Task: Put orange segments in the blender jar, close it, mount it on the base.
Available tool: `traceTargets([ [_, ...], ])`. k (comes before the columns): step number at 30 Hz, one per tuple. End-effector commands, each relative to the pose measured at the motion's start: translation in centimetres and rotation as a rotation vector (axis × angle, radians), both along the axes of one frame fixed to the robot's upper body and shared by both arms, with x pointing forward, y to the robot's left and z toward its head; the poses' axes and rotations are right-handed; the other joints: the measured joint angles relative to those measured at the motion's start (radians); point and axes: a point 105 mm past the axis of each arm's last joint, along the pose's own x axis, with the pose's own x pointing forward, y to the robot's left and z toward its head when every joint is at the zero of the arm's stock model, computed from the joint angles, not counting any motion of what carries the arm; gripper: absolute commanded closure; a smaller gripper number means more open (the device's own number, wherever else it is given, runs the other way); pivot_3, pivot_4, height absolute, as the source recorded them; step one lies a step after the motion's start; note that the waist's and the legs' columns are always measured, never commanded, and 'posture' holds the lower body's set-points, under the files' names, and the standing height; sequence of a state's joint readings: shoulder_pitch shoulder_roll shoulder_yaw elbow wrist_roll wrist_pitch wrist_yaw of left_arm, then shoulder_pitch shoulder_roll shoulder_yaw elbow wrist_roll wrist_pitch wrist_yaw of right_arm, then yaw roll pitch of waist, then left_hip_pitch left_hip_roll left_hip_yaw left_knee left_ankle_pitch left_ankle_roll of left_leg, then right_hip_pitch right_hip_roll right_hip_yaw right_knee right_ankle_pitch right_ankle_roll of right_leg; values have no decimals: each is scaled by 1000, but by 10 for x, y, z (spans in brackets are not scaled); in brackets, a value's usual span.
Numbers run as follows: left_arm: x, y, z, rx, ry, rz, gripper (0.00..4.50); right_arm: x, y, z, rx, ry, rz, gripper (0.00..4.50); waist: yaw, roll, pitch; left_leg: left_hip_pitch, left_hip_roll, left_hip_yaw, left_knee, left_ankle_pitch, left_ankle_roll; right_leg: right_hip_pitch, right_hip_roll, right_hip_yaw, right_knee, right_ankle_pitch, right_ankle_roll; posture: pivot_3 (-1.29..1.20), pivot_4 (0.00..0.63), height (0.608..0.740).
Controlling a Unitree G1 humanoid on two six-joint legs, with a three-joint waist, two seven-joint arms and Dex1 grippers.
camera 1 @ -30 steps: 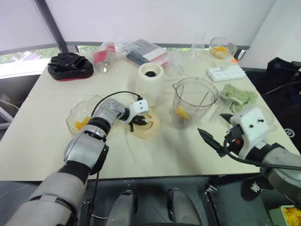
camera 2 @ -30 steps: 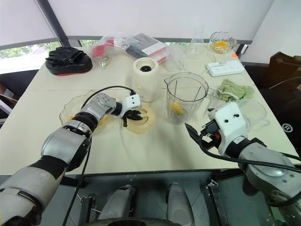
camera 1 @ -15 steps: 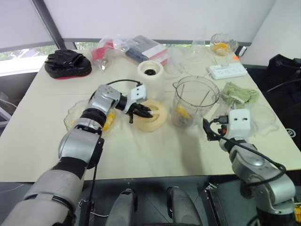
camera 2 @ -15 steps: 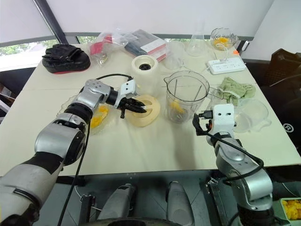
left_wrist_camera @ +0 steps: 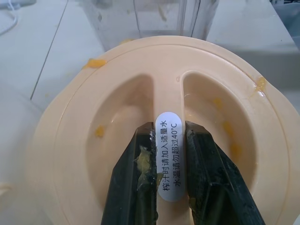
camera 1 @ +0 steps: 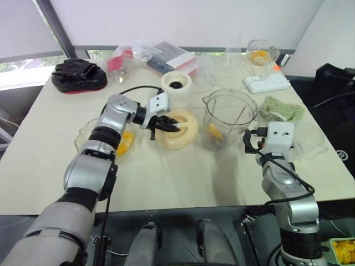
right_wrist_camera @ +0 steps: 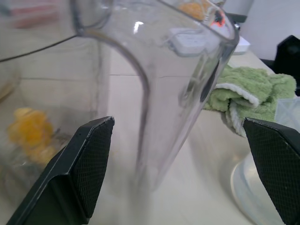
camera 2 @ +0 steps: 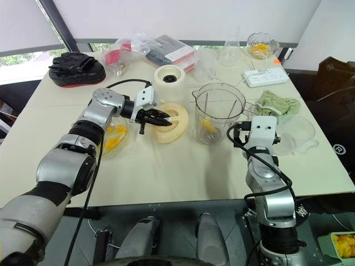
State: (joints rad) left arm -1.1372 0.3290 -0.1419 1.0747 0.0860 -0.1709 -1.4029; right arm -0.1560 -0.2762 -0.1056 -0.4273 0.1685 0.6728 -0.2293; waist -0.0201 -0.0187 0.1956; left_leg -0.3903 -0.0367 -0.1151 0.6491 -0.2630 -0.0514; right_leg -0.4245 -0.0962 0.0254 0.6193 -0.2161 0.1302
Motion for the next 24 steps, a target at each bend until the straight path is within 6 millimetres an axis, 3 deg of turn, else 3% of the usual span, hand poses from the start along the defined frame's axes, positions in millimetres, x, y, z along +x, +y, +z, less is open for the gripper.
traceTargets([
  [1, 0, 2, 15, -34, -45, -12, 4233, 4, -5, 15, -5, -76, -42, 0, -1, 0, 0, 0, 0, 0, 0, 0, 0, 0, 0, 0, 0, 0, 0, 0, 150, 740],
  [11, -5, -2, 22, -58, -62, -26, 4233, 14, -11, 16, 5, -97, -91, 0, 0, 1, 0, 0, 0, 0, 0, 0, 0, 0, 0, 0, 1, 0, 0, 0, 150, 740],
  [15, -6, 0, 30, -79, -76, -21, 4233, 16, -10, 15, 9, -102, -88, 1701, 0, 1, 0, 0, 0, 0, 0, 0, 0, 0, 0, 0, 1, 0, 0, 0, 150, 740],
  [18, -7, 5, 40, -93, -91, -12, 4233, 17, -8, 15, 19, -105, -77, 3252, 0, 2, 0, 0, 0, 0, 0, 0, 0, -1, 0, 0, 2, 0, 0, 0, 150, 740],
  [22, -14, 21, 64, -105, -92, -18, 4233, 20, -3, 15, 33, -110, -61, 3431, 2, 2, 0, 0, 0, -1, 1, 0, 0, -1, 0, 0, 3, 0, 0, 0, 150, 740],
  [24, -17, 33, 92, -119, -91, -21, 4233, 22, 1, 18, 31, -119, -48, 3431, 0, 2, 0, 1, 0, -1, 0, 0, 0, -1, 0, 0, 4, 0, 0, 0, 150, 740],
])
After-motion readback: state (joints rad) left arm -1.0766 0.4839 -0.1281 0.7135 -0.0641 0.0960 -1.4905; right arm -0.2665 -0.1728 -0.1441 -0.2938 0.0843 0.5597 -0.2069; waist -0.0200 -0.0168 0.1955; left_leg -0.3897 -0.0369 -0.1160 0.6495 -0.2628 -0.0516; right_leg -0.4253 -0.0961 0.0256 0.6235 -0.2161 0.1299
